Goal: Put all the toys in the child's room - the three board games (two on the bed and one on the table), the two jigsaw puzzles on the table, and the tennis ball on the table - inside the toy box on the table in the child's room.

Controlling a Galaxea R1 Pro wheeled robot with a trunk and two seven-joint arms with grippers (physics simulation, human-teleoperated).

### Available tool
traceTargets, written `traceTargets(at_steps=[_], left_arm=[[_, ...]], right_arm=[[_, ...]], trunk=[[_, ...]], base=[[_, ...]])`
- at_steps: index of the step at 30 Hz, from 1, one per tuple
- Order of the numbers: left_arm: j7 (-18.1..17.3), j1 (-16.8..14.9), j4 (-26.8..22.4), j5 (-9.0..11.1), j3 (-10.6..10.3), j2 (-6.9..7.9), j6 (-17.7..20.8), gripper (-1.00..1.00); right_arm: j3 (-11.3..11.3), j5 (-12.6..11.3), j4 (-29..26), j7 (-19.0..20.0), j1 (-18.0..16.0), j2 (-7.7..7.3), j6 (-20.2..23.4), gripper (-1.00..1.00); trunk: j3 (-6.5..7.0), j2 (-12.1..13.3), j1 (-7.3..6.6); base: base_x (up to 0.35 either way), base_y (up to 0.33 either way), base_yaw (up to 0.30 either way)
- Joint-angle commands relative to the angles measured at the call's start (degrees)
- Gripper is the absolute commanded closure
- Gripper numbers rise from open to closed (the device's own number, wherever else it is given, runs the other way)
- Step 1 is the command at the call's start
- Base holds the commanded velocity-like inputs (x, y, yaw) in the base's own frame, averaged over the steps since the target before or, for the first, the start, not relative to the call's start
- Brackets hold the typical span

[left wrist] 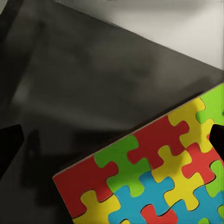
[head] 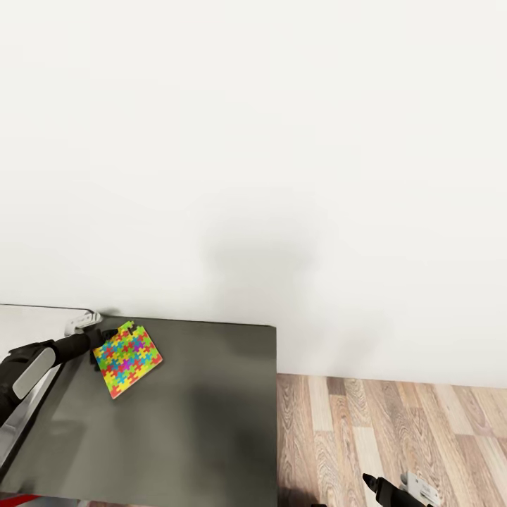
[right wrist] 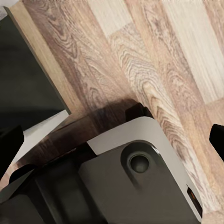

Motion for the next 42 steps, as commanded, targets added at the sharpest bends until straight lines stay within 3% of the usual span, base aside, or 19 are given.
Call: traceTargets(at_steps=[1, 26, 42], left_arm=[[0.0, -0.1, 0.0, 0.3, -0.2, 0.07, 0.2, -1.0], [0.0, -0.1, 0.0, 0.3, -0.2, 0.07, 0.1, -1.0], [0.0, -0.1, 0.0, 0.3, -0.3, 0.06, 0.2, -1.0]], right_arm=[[-0.3, -0.3, -0.1, 0.2, 0.0, 0.03, 0.4, -1.0], [-0.2, -0.3, -0.1, 0.2, 0.0, 0.03, 0.4, -1.0], [-0.2, -0.3, -0.1, 0.2, 0.0, 0.14, 0.4, -1.0]], trunk=[[-0.07, -0.1, 0.03], [-0.03, -0.1, 0.03], [-0.03, -0.1, 0.03]], base=[[0.0, 0.0, 0.0], [-0.034, -0.046, 0.0], [-0.026, -0.137, 0.0]])
